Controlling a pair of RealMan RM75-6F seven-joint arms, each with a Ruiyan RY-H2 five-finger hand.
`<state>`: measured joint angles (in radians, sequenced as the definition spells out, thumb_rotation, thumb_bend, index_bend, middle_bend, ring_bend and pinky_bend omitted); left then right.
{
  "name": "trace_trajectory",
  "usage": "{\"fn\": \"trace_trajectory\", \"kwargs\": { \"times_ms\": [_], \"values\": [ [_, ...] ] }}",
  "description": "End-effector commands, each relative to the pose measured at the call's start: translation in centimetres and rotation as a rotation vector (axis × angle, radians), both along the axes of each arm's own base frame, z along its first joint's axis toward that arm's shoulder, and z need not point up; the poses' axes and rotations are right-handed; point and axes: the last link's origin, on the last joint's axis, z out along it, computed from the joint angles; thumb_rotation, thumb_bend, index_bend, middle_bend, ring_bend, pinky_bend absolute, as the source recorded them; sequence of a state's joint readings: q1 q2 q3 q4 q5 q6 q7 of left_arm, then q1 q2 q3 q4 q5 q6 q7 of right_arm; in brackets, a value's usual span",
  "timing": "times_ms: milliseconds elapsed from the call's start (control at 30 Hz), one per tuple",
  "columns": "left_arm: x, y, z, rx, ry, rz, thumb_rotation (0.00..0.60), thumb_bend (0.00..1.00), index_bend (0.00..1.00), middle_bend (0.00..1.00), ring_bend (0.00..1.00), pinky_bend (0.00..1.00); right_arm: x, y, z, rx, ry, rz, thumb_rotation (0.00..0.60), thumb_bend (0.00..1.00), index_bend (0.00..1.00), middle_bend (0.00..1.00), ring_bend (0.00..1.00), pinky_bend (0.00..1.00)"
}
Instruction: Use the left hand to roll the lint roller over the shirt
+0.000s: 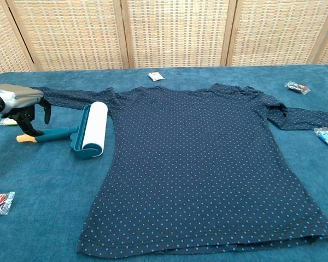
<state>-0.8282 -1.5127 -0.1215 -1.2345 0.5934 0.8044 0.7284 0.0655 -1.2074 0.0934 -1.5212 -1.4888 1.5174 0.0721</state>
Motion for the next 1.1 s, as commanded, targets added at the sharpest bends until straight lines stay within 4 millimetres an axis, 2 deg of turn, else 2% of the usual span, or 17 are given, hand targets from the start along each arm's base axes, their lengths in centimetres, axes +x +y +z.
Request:
{"fn": "trace_trajectory", "kwargs": {
  "times_ms": [33, 367, 533, 700, 767, 900, 1100],
  "values": [
    [-0.1, -0.1, -0.6, -0.013, 0.004, 0.002, 0.600, 0.33, 0.40, 0.92, 0.83, 0.76, 0.0, 0.0, 0.0, -0.001, 0.000, -0.001, 0.600, 0.12, 0.00, 0.00, 0.00, 0.00],
    [-0.4, -0.2, -1.6, -0.031, 0.014, 0.000, 0.600, 0.36, 0.42, 0.92, 0.83, 0.76, -0.1, -0.1, 0.0, -0.001, 0.000, -0.001, 0.600, 0.12, 0.00, 0.00, 0.00, 0.00],
    [-0.6, -0.4, -2.3, -0.047, 0.051, -0.009, 0.600, 0.55, 0.50, 0.92, 0.83, 0.76, 0.0, 0.0, 0.1, -0.004, -0.004, 0.003, 0.600, 0.12, 0.01, 0.00, 0.00, 0.00],
    [-0.7, -0.6, -2.7, -0.049, 0.068, -0.014, 0.600, 0.81, 0.77, 0.92, 0.83, 0.76, 0.1, 0.0, 0.3, -0.010, -0.009, 0.008, 0.600, 0.12, 0.01, 0.00, 0.00, 0.00],
    [-0.6, -0.6, -2.5, -0.040, 0.073, -0.025, 0.600, 0.85, 0.80, 0.92, 0.83, 0.76, 0.1, 0.0, 0.3, -0.012, -0.012, 0.011, 0.600, 0.12, 0.01, 0.00, 0.00, 0.00],
    [0.0, -0.4, -1.6, -0.018, 0.081, -0.058, 0.600, 0.86, 0.82, 0.92, 0.83, 0.76, 0.2, 0.1, 0.5, -0.017, -0.016, 0.018, 0.600, 0.12, 0.01, 0.00, 0.00, 0.00],
    [1.3, -0.2, 1.1, -0.015, 0.134, -0.109, 0.600, 0.87, 0.85, 0.92, 0.83, 0.76, 0.3, 0.2, 0.6, -0.020, -0.022, 0.022, 0.600, 0.12, 0.02, 0.00, 0.00, 0.00]
  ]
}}
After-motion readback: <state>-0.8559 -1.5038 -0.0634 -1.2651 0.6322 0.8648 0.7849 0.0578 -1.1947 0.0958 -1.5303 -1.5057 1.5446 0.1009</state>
